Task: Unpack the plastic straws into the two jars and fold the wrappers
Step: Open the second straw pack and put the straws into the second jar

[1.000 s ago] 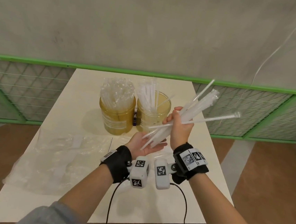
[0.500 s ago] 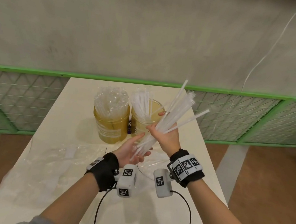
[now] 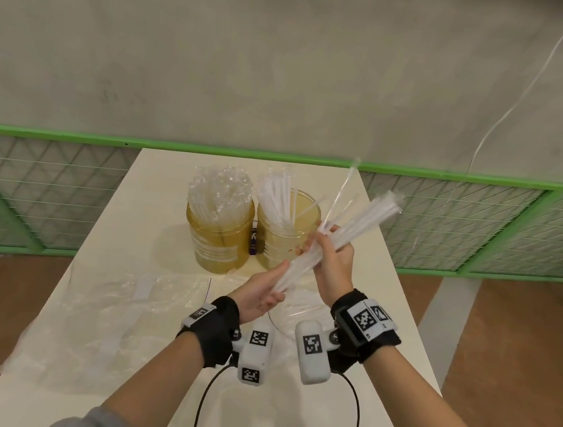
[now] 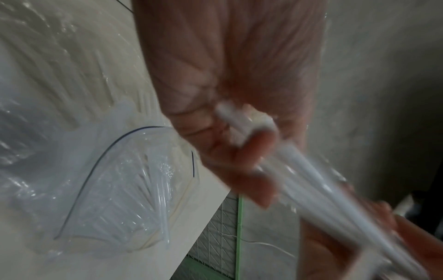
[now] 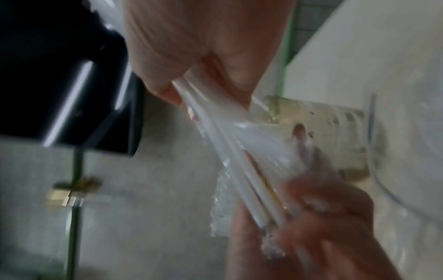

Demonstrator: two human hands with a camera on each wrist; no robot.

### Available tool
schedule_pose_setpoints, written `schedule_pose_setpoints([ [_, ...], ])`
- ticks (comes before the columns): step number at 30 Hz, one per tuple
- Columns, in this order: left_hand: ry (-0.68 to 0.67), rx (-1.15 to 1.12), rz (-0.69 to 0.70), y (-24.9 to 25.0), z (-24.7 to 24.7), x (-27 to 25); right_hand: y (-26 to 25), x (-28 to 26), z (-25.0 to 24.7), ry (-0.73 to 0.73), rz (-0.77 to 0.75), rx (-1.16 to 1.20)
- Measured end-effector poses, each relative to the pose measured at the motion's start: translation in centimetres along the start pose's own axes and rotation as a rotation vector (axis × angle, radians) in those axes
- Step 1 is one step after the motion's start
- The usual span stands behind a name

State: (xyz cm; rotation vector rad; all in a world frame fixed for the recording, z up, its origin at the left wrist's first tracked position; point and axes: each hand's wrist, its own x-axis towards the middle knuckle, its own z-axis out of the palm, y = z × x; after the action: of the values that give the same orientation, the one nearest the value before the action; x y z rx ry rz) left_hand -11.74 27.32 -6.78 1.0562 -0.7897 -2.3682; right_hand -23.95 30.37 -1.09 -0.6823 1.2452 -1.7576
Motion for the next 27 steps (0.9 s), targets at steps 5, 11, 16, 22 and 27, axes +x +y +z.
schedule_pose_setpoints([
  [5, -0.048, -0.257, -0.092, 0.2, -0.3, -0.2, -1.2, -0.6, 0.6, 0.090, -0.235, -0.171],
  [11, 0.004, -0.336, -0.132, 0.5, 0.4, 0.5, 0.1, -1.2, 1.3, 0.046, -0.267, -0.196],
  [16, 0.040, -0.290, -0.139, 0.3, -0.2, 1.3, 0.0, -0.2, 1.3, -0.069, -0.228, -0.276],
  [22, 0.150, 0.061, -0.145, -0.7, -3.1, 0.8, -4.8, 5.2, 2.1, 0.150, -0.376, -0.189],
  [27, 0.320, 0.598, -0.054, -3.1, -3.4, 1.9, -4.3, 9.8, 3.7, 0.244, -0.369, -0.159],
])
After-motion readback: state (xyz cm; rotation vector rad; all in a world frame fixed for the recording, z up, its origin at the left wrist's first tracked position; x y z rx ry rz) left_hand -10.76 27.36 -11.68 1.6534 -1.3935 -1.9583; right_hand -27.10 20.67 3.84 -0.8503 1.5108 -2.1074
